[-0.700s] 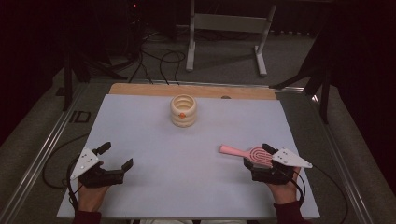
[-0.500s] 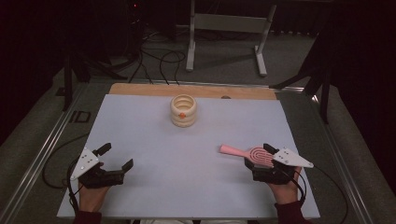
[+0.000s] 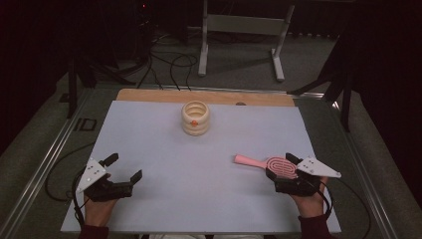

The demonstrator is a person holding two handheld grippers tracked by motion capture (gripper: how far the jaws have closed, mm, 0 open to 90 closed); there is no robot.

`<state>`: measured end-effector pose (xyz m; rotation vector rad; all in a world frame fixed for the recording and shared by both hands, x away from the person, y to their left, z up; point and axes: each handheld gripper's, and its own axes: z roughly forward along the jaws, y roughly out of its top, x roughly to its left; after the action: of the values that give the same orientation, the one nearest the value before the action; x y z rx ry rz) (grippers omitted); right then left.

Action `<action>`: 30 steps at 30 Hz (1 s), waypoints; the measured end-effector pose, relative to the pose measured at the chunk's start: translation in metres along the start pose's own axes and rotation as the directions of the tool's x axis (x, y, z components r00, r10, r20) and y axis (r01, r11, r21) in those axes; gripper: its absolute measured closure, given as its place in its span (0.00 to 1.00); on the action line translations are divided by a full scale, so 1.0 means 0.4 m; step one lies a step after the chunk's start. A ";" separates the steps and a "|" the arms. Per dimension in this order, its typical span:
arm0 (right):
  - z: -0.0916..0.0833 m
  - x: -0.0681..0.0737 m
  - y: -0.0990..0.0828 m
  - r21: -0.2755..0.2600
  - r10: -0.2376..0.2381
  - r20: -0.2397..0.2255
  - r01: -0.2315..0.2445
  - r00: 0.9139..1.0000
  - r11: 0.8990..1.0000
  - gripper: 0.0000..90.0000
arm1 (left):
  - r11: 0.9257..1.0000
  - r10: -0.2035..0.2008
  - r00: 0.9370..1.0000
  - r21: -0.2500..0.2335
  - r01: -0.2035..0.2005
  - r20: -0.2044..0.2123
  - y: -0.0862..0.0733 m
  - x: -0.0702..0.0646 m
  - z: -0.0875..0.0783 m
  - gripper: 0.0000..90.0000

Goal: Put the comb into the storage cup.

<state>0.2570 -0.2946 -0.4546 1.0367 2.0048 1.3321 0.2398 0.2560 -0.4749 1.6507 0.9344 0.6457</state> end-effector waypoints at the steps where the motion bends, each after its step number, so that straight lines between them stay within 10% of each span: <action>1: -0.001 -0.001 0.000 0.004 0.005 -0.002 -0.005 1.000 1.000 0.11 | 1.000 -0.001 1.000 0.001 0.001 -0.001 -0.001 0.000 0.000 0.00; 13: 0.000 -0.022 -0.012 0.109 0.029 0.009 -0.030 1.000 0.994 0.44 | 1.000 -0.005 1.000 0.000 0.005 -0.016 -0.004 0.005 -0.004 0.00; 22: -0.010 -0.024 -0.015 0.128 -0.016 0.037 0.011 0.999 0.992 0.99 | 1.000 -0.007 1.000 -0.004 0.007 -0.022 -0.006 0.003 -0.005 0.00; 30: -0.007 -0.026 -0.020 0.185 -0.040 0.026 0.035 0.999 0.982 1.00 | 1.000 -0.007 1.000 -0.004 0.007 -0.024 -0.007 0.002 -0.004 0.00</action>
<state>0.2584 -0.3065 -0.4608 1.0876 2.1459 1.1217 0.2382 0.2578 -0.4772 1.6388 0.9554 0.6639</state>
